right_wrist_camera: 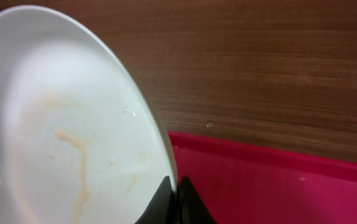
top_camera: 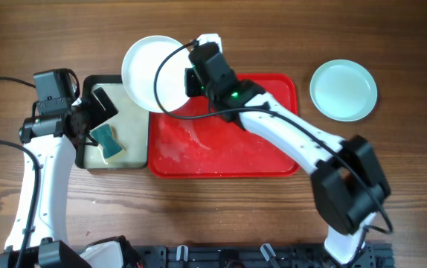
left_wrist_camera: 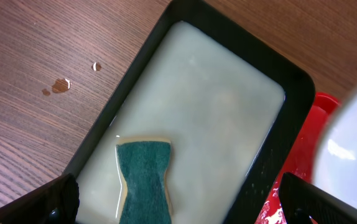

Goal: Clean dirty plates on tray and stack at the side
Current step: 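Lift the white plate and dip it into the black tray water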

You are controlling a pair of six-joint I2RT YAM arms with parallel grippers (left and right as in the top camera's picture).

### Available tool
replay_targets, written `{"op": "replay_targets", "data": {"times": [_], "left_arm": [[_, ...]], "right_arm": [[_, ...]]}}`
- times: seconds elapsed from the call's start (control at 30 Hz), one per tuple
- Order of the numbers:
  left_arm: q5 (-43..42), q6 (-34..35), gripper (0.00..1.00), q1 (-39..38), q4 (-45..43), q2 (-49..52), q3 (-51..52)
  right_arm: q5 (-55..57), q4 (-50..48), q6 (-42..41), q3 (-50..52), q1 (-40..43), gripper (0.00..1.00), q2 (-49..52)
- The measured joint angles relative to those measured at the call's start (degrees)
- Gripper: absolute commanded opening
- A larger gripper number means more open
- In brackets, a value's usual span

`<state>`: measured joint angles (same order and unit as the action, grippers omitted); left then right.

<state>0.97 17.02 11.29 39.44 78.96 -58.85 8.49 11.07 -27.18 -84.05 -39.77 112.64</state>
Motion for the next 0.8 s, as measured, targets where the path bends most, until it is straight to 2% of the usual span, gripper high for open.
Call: {"op": "replay_targets", "data": {"times": [0.23,0.4,0.53,0.8], "left_arm": [[0.02,0.00,1.00,0.00,0.00,0.00,0.00],[0.00,0.02,1.00,0.00,0.00,0.00,0.00],[0.02,0.00,1.00,0.02,-0.02,0.00,0.00],[0.00,0.00,1.00,0.02,0.00,0.00,0.00]], "right_arm": [[2.32,-9.97,1.66,0.00,-2.64,0.04,7.50],[4.57,-16.55,7.69,0.00,-5.73,0.05,8.13],[7.63,-21.86,15.65,0.00,-8.35,0.04,8.13],[10.23,-33.18,39.17,0.00,-11.47,0.04,8.13]]}}
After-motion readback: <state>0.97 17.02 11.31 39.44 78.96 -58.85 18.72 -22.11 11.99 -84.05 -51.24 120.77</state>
